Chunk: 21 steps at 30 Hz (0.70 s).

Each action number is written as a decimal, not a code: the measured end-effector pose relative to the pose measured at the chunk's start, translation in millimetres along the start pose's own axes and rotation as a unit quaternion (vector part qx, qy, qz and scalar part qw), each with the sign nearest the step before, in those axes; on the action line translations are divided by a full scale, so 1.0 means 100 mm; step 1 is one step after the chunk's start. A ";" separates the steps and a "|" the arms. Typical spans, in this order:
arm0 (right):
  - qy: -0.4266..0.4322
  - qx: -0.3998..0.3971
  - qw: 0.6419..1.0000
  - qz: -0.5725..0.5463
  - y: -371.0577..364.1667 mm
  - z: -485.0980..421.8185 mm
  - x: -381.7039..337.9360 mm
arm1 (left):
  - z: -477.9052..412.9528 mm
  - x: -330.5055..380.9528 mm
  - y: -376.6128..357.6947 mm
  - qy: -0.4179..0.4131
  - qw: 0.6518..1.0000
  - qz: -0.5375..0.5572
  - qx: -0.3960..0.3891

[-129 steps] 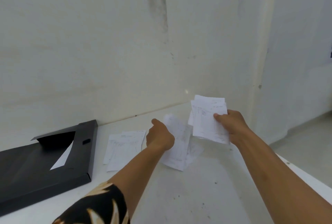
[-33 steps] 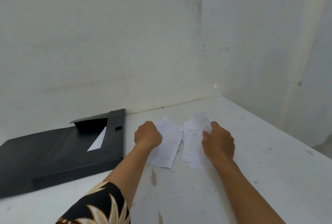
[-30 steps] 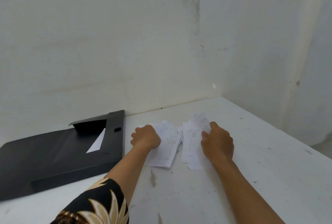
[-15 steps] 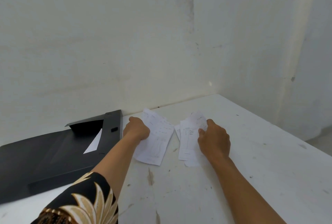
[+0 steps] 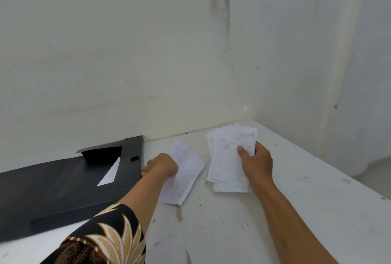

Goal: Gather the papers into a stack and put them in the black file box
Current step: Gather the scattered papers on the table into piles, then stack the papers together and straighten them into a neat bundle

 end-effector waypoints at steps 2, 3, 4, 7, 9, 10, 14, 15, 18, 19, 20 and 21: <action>-0.003 -0.012 0.999 -0.034 0.02 0.03 -0.06 | 0.11 0.04 0.05 -0.015 1.000 0.003 0.009; -0.001 -0.020 0.999 -0.043 0.01 0.05 -0.09 | 0.16 0.07 0.07 -0.030 0.999 0.009 0.013; 0.000 -0.027 0.998 -0.050 0.02 0.07 -0.13 | 0.19 0.11 0.08 -0.045 0.999 0.015 0.011; 0.000 -0.044 0.997 -0.068 0.03 0.14 -0.24 | 0.27 0.14 0.08 -0.071 0.996 0.049 0.014; 0.001 -0.055 0.995 -0.081 0.05 0.18 -0.30 | 0.34 0.17 0.15 -0.085 0.993 0.076 0.033; 0.001 -0.065 0.994 -0.090 0.05 0.21 -0.35 | 0.34 0.18 0.20 -0.100 0.989 0.097 0.045; 0.001 -0.119 0.983 -0.138 0.02 0.34 -0.59 | 0.45 0.25 0.56 -0.166 0.961 0.188 0.115; 0.003 -0.133 0.979 -0.154 0.01 0.39 -0.66 | 0.50 0.26 0.68 -0.176 0.956 0.192 0.135; 0.022 -0.165 0.970 -0.178 -0.02 0.52 -0.88 | 0.67 0.28 0.97 -0.217 0.926 0.259 0.166; 0.032 -0.172 0.968 -0.180 -0.04 0.57 -0.94 | 0.73 0.28 1.05 -0.227 0.914 0.290 0.169; 0.041 -0.178 0.967 -0.181 -0.06 0.61 -1.00 | 0.79 0.29 1.12 -0.244 0.904 0.303 0.176; 0.049 -0.182 0.965 -0.181 -0.09 0.65 -1.05 | 0.83 0.29 1.17 -0.263 0.898 0.301 0.185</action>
Point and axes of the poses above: each hand's wrist, its own z-axis away from the middle knuckle, its own y-axis out of the back of the hand, x = y × z, the point moved 5 cm from there along -z, towards the middle knuckle, and after that the axes turned 10 degrees about -y, right-handed, at the moved point
